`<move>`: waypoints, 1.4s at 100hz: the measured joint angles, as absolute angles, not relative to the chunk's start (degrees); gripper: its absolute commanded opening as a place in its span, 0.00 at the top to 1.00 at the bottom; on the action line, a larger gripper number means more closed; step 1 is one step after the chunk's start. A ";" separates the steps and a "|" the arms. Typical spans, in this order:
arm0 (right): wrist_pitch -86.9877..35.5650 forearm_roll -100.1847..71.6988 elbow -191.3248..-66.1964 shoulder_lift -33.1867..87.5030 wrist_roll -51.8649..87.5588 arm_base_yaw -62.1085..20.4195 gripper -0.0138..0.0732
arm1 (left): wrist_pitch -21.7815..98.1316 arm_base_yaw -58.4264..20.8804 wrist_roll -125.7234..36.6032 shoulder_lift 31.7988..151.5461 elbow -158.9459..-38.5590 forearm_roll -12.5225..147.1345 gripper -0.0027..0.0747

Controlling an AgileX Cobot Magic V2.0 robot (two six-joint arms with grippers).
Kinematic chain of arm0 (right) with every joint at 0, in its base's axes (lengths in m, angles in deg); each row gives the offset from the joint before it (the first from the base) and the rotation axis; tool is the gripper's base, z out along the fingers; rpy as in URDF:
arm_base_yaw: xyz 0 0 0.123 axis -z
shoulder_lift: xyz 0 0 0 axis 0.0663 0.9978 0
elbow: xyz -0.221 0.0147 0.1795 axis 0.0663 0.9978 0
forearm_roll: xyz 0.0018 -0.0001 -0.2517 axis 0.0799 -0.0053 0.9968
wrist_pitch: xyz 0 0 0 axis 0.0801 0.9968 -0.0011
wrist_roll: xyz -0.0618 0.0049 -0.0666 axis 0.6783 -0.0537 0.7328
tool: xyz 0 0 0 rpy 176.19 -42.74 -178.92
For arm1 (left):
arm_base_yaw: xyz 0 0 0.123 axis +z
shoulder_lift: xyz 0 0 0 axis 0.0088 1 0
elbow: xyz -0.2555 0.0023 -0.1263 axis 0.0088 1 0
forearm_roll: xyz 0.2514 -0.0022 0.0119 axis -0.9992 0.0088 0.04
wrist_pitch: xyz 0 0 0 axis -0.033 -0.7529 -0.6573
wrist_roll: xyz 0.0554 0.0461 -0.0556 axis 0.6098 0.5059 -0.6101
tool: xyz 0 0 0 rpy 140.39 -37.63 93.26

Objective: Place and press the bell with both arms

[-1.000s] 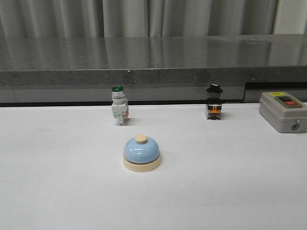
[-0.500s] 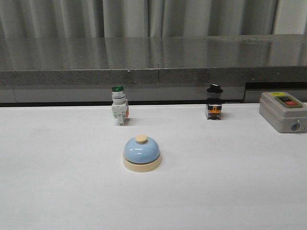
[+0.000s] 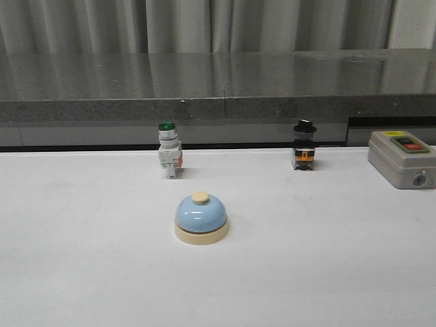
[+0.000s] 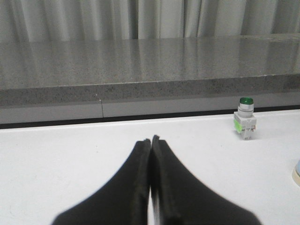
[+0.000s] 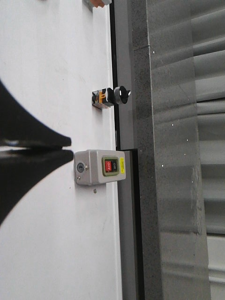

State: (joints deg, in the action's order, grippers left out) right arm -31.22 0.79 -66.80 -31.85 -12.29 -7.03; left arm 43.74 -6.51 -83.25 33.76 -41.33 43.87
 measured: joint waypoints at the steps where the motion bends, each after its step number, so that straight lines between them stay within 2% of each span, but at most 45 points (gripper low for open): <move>1: -31.22 0.79 -66.80 -31.85 -12.29 -7.03 0.92 | 43.74 -6.51 -83.25 33.76 -41.33 43.87 0.99; 93: -31.22 0.79 -66.80 -31.85 -12.29 -7.03 0.92 | 43.71 -6.51 -83.25 33.76 -41.33 43.87 0.99; 105: -27.82 0.79 -68.10 -31.85 -12.29 -7.03 0.92 | 43.71 -6.51 -83.25 33.76 -41.33 43.87 0.99; 119: -23.07 0.79 -74.01 -27.56 -12.29 -7.03 0.92 | 43.71 -6.51 -83.25 33.76 -41.33 43.87 0.99; 140: -20.94 0.79 -85.51 -14.62 -12.29 -7.03 0.92 | 43.71 -6.51 -83.25 33.76 -41.33 43.87 0.99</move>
